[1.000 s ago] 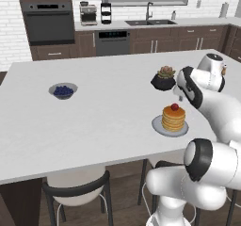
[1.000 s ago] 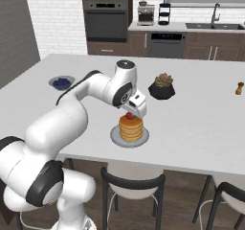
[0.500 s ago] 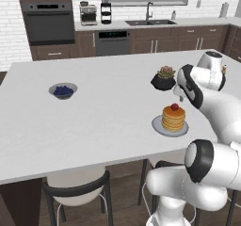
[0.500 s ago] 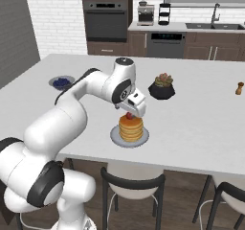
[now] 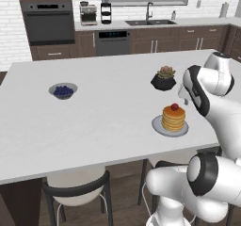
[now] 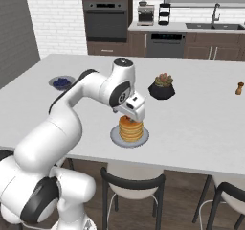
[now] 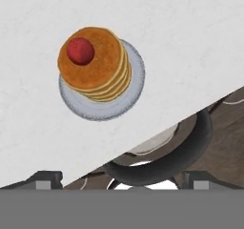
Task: Take the strawberry from the fridge and place it on top of the pancake, located on the dining counter.
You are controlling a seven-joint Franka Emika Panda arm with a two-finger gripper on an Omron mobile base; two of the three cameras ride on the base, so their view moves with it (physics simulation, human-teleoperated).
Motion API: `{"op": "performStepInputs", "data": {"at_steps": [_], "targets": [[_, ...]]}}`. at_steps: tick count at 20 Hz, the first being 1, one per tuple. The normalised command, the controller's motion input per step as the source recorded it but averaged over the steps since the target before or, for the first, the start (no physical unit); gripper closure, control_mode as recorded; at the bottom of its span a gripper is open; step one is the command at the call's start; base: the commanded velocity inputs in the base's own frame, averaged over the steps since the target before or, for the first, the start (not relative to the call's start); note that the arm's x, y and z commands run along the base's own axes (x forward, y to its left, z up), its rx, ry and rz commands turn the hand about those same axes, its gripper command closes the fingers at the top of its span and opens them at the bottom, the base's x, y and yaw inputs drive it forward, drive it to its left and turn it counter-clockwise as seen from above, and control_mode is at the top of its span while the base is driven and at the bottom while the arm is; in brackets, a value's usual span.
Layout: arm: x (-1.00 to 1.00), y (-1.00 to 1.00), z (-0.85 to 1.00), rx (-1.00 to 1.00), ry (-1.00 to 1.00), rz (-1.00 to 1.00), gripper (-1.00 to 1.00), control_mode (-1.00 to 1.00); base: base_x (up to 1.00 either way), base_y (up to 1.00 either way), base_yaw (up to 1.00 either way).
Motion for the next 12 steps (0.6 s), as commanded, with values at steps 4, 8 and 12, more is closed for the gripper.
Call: {"op": "performStepInputs", "data": {"at_steps": [4,8,12], "targets": [[-0.41,0.05,0.19,0.0,0.0,0.0,-1.0,-1.0,0.0,0.0,0.0],[-0.26,0.07,0.06,0.0,0.0,0.0,-1.0,-1.0,0.0,0.0,0.0],[-0.15,0.12,0.04,0.0,0.0,0.0,-1.0,-1.0,0.0,0.0,0.0]]}}
